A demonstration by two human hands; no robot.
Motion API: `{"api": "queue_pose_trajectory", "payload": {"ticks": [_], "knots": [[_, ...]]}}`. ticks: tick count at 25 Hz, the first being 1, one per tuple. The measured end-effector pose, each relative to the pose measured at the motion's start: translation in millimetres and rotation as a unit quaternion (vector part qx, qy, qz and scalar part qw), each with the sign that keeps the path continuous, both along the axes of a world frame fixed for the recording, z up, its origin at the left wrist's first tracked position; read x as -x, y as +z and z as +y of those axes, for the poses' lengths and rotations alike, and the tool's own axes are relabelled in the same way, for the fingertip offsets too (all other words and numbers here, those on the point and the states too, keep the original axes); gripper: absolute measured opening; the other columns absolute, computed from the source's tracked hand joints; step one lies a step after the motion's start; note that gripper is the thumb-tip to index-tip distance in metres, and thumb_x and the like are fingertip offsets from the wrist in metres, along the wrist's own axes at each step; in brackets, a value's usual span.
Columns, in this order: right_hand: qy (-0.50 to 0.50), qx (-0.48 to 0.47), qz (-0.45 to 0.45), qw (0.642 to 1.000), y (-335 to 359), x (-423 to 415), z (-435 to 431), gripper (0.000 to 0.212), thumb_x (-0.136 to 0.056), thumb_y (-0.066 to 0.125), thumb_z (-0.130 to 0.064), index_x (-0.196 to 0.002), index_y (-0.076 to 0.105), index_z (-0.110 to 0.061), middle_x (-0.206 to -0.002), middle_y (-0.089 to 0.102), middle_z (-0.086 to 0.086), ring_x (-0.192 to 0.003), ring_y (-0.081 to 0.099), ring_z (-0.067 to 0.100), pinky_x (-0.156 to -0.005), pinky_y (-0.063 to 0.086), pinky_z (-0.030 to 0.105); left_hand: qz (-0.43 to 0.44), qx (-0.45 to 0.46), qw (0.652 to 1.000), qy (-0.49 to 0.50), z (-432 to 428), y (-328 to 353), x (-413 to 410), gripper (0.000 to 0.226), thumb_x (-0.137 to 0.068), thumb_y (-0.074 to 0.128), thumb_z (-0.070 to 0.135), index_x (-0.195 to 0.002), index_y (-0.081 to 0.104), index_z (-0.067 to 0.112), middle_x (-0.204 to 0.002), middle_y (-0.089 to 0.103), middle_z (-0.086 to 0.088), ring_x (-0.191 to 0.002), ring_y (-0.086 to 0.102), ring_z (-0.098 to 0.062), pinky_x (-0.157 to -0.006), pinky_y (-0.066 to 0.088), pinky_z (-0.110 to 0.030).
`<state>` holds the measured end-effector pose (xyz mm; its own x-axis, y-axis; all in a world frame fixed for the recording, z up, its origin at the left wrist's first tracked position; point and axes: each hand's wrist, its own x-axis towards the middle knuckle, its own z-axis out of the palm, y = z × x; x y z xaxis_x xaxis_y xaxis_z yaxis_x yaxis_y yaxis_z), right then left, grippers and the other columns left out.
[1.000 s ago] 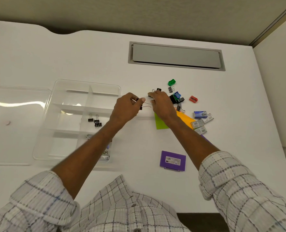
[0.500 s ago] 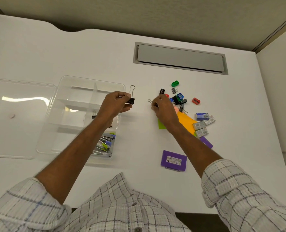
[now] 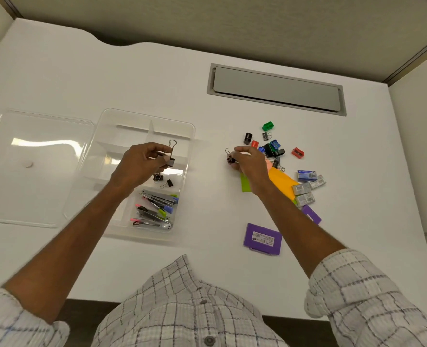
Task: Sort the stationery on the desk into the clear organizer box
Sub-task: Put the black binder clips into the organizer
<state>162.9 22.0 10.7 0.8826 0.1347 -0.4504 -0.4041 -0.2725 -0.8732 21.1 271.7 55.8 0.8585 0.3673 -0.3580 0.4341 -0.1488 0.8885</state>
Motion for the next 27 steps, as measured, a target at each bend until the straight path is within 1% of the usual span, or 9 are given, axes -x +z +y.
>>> {"api": "queue_pose_trajectory", "payload": {"ticks": [2, 4, 8, 11, 14, 18, 23, 25, 27], "knots": [[-0.036, -0.103, 0.133, 0.985, 12, 7, 8, 0.022, -0.094, 0.060, -0.009, -0.112, 0.067, 0.000, -0.095, 0.072, 0.014, -0.076, 0.067, 0.018, -0.067, 0.055, 0.026, 0.024, -0.046, 0.999, 0.000, 7, -4, 7, 0.022, -0.090, 0.071, 0.018, -0.111, 0.073, 0.023, -0.095, 0.077, -0.004, -0.089, 0.076, -0.020, -0.091, 0.059, -0.038], [-0.002, -0.145, 0.203, 0.969, 24, 17, 16, 0.021, -0.092, 0.057, -0.009, -0.107, 0.069, -0.002, -0.089, 0.070, 0.009, -0.068, 0.062, 0.013, -0.063, 0.050, 0.022, 0.045, -0.099, 0.994, -0.009, 10, -7, 11, 0.025, -0.087, 0.074, 0.023, -0.112, 0.073, 0.023, -0.092, 0.077, -0.005, -0.082, 0.076, -0.019, -0.091, 0.059, -0.040], [0.110, -0.177, 0.248, 0.946, 47, 43, 40, 0.018, -0.095, 0.060, -0.017, -0.098, 0.071, -0.003, -0.078, 0.065, 0.003, -0.066, 0.060, 0.012, -0.064, 0.053, 0.020, 0.071, -0.205, 0.975, -0.043, 9, -10, 15, 0.034, -0.084, 0.076, 0.033, -0.116, 0.069, 0.024, -0.086, 0.073, 0.003, -0.074, 0.071, -0.009, -0.082, 0.055, -0.030], [0.137, -0.198, 0.263, 0.934, 59, 57, 63, 0.017, -0.094, 0.064, -0.013, -0.104, 0.068, 0.000, -0.084, 0.063, 0.008, -0.077, 0.061, 0.020, -0.079, 0.060, 0.028, 0.081, -0.249, 0.964, -0.051, 7, -10, 15, 0.029, -0.085, 0.074, 0.035, -0.111, 0.070, 0.023, -0.081, 0.071, 0.006, -0.071, 0.065, -0.006, -0.070, 0.046, -0.021], [0.152, -0.154, 0.224, 0.950, 61, 63, 82, 0.020, -0.094, 0.062, -0.009, -0.110, 0.065, 0.003, -0.091, 0.060, 0.011, -0.083, 0.060, 0.023, -0.092, 0.058, 0.035, 0.088, -0.259, 0.961, -0.037, 9, -11, 17, 0.024, -0.089, 0.069, 0.034, -0.108, 0.072, 0.020, -0.084, 0.076, 0.000, -0.077, 0.070, -0.014, -0.072, 0.051, -0.024], [0.176, -0.067, 0.150, 0.971, 58, 73, 100, 0.025, -0.095, 0.059, -0.009, -0.116, 0.066, 0.003, -0.113, 0.063, 0.020, -0.096, 0.061, 0.020, -0.089, 0.058, 0.031, 0.081, -0.271, 0.959, -0.015, 14, -15, 23, 0.028, -0.091, 0.058, 0.015, -0.115, 0.072, 0.016, -0.107, 0.075, -0.011, -0.087, 0.071, -0.023, -0.079, 0.053, -0.028], [0.225, -0.046, 0.089, 0.969, 55, 83, 106, 0.039, -0.092, 0.044, 0.006, -0.122, 0.066, -0.007, -0.126, 0.059, 0.004, -0.119, 0.056, 0.020, -0.104, 0.052, 0.042, 0.011, -0.258, 0.966, 0.005, 11, -16, 32, 0.033, -0.093, 0.056, 0.009, -0.123, 0.066, 0.016, -0.113, 0.073, -0.007, -0.092, 0.069, -0.016, -0.084, 0.050, -0.026], [0.228, -0.041, 0.052, 0.972, 55, 86, 103, 0.040, -0.091, 0.045, 0.008, -0.121, 0.067, -0.008, -0.123, 0.059, 0.007, -0.113, 0.057, 0.015, -0.102, 0.053, 0.044, -0.031, -0.245, 0.969, 0.020, 8, -15, 36, 0.041, -0.094, 0.053, 0.008, -0.133, 0.057, 0.017, -0.128, 0.066, -0.004, -0.102, 0.065, -0.015, -0.087, 0.048, -0.027], [0.226, -0.004, -0.012, 0.974, 55, 88, 97, 0.042, -0.091, 0.045, 0.006, -0.121, 0.068, -0.012, -0.122, 0.063, 0.015, -0.105, 0.060, 0.009, -0.101, 0.054, 0.037, -0.077, -0.240, 0.968, 0.012, 5, -15, 38, 0.046, -0.097, 0.054, 0.012, -0.142, 0.048, 0.018, -0.140, 0.058, -0.003, -0.116, 0.059, -0.016, -0.093, 0.048, -0.030]]}}
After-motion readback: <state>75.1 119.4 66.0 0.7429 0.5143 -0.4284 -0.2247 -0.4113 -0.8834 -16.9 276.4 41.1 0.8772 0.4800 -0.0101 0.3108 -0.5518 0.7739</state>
